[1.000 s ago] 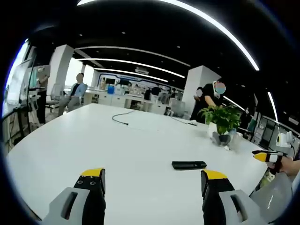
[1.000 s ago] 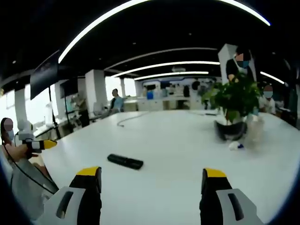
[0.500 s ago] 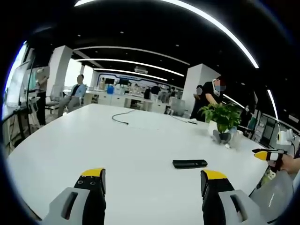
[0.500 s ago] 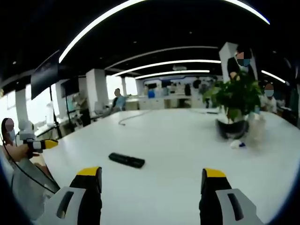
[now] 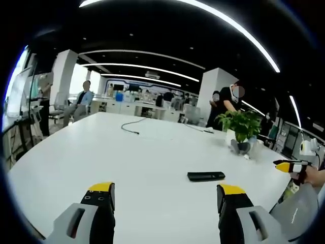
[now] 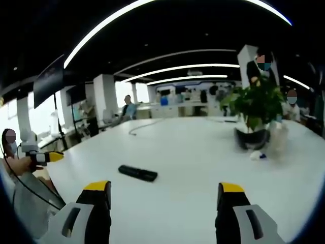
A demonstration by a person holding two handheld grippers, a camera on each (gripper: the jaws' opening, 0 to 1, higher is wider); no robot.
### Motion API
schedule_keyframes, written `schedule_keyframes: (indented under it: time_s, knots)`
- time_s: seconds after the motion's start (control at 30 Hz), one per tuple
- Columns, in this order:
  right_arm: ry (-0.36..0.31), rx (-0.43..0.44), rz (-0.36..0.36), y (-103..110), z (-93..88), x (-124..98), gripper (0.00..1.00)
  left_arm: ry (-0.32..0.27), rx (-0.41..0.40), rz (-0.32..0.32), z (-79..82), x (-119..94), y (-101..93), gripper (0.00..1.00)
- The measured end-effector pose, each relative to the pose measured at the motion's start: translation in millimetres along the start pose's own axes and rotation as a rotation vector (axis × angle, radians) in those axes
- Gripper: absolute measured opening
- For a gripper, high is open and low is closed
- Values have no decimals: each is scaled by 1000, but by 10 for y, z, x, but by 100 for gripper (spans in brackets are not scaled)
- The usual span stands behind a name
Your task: Press the specified remote control buttons in sequence, fully releasing each button before pressing the next.
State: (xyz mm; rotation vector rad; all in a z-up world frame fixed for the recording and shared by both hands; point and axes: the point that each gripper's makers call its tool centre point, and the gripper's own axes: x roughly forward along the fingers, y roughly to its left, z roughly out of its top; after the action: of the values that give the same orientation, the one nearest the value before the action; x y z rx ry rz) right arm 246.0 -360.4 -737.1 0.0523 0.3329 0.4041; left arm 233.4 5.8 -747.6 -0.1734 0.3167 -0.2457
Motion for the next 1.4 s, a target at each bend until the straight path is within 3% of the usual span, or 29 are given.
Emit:
schedule_keyframes:
  time_s: [0.87, 1.03, 1.4]
  knots:
    - [1, 10, -8, -25, -6, -6, 84, 18, 5, 0, -8, 0, -34, 85]
    - [6, 12, -10, -38, -16, -8, 84, -3, 35, 2, 33, -19, -17, 84]
    - [19, -6, -4, -20, -22, 6, 83, 77, 139, -45, -96, 47, -112, 84]
